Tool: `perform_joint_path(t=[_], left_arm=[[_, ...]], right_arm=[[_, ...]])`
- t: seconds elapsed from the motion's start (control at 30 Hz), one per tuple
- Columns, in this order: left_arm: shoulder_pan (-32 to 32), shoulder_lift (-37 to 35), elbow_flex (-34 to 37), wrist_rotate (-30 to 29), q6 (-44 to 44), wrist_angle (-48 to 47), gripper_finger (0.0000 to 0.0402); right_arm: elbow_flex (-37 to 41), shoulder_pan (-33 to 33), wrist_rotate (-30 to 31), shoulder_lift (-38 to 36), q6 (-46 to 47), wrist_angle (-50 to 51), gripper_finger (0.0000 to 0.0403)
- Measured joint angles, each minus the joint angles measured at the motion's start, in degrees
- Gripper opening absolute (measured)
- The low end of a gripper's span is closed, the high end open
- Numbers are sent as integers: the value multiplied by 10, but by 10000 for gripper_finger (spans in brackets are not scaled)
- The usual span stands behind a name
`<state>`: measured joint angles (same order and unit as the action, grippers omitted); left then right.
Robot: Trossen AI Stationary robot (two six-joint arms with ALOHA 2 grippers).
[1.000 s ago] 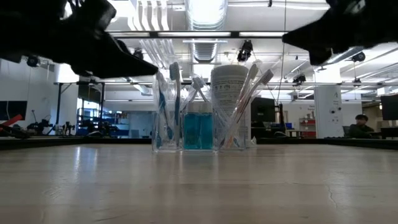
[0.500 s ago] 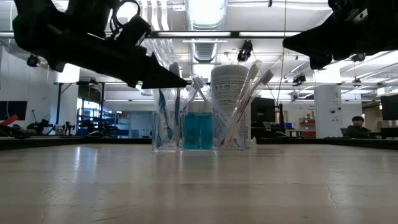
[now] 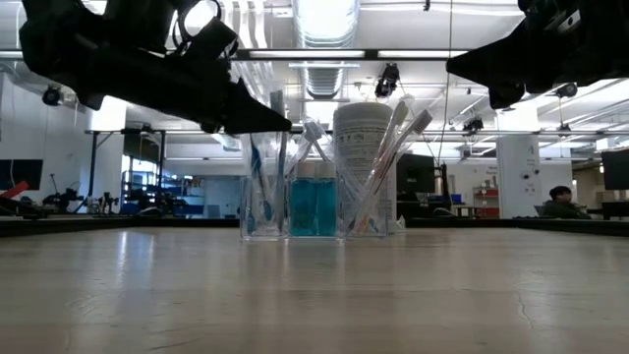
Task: Pick & Place toothbrushing station
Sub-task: Adjust the blue toothbrush in the transparent organizer
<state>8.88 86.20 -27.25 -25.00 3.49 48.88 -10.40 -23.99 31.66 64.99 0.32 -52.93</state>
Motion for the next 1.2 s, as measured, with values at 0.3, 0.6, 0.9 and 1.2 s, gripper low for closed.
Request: perform_joint_path(t=[0.3, 0.6, 0.9, 1.2], left_arm=[[-7, -63, -11, -7, -63, -39, 12], [-17, -91, -10, -66, -124, -120, 7], [-31, -72, -8, -82, -146, -119, 7], [-36, -61, -8, -83, -150, -119, 12]], right_arm=[[-1, 0, -1, 0, 8, 0, 8], [-1, 0, -2, 0, 12, 0, 8], [-3, 0, -1, 0, 12, 0, 8], [-3, 0, -1, 0, 12, 0, 8]])
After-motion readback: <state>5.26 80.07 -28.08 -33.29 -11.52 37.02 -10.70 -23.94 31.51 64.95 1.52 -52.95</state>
